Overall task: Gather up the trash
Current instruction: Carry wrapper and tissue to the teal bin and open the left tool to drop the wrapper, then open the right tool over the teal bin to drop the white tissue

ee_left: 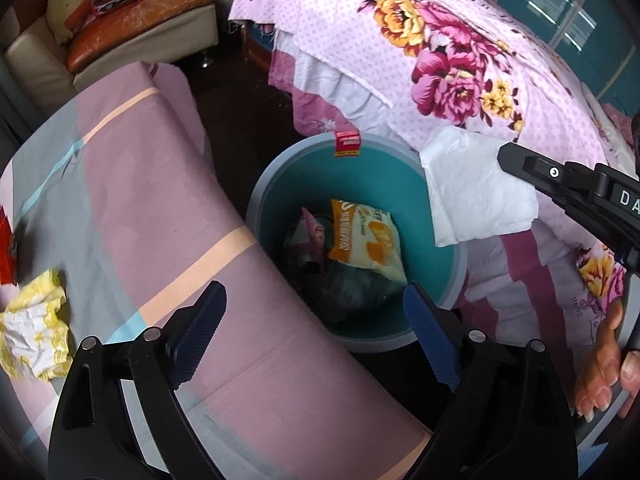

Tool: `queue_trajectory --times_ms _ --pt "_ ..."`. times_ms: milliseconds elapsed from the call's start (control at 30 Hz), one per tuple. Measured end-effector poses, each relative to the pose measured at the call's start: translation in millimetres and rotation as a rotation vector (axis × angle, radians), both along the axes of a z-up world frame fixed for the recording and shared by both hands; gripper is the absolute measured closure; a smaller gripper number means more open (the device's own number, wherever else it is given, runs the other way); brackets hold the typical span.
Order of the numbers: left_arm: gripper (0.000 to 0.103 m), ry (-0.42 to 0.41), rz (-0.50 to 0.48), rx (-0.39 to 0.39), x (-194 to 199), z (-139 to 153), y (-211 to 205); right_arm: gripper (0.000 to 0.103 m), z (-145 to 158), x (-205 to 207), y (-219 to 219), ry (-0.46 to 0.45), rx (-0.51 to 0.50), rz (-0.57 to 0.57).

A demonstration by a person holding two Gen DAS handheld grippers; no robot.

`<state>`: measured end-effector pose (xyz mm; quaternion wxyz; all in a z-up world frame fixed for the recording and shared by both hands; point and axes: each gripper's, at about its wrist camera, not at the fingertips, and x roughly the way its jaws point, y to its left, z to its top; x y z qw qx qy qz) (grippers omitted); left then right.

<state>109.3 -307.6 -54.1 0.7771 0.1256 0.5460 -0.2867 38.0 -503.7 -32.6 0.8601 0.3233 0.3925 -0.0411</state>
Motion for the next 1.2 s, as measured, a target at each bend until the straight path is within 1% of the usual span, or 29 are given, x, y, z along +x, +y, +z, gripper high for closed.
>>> queue_trajectory --times_ms 133,467,500,533,633,667,700,767,833,867,967,1000,1200 --pt "0.012 0.023 0.027 -0.017 1.6 -1.5 12.3 0.100 -3.0 5.4 4.8 0.013 -0.002 0.010" --pt "0.012 0.024 0.059 -0.049 5.0 1.8 27.5 0.100 -6.3 17.0 19.1 0.044 -0.013 0.041" --pt "0.012 0.027 0.061 -0.053 5.8 1.8 29.0 0.100 -6.9 18.2 19.9 0.049 -0.010 0.043" --pt "0.011 0.029 0.063 -0.054 6.5 1.5 30.0 0.097 -8.1 19.6 21.1 0.057 -0.007 0.042" --pt "0.011 0.040 0.073 -0.060 8.1 0.1 34.5 0.095 -11.6 22.9 24.6 0.082 0.007 0.045" --pt "0.011 0.043 0.075 -0.061 8.3 -0.4 35.5 0.088 -12.0 22.9 24.6 0.084 0.009 0.044" --pt "0.011 0.047 0.078 -0.064 8.7 -0.8 37.7 0.068 -12.4 22.6 25.9 0.093 0.006 0.038" --pt "0.011 0.051 0.083 -0.067 8.1 -0.9 40.4 0.047 -11.3 22.0 29.2 0.095 -0.012 0.035" --pt "0.011 0.052 0.090 -0.072 7.6 -0.4 44.3 0.044 -11.7 21.4 31.5 0.105 -0.011 0.035" --pt "0.010 0.053 0.093 -0.073 7.6 0.1 46.1 0.036 -12.3 21.4 31.8 0.111 -0.006 0.032" --pt "0.010 0.055 0.107 -0.086 7.5 2.3 53.5 0.034 -11.2 21.1 35.1 0.126 -0.010 0.030" --pt "0.010 0.055 0.112 -0.091 7.7 3.3 56.2 0.031 -11.1 21.2 35.8 0.129 -0.009 0.030" --pt "0.009 0.051 0.134 -0.115 5.5 10.1 72.5 0.029 -5.4 21.0 47.9 0.146 0.002 0.041"
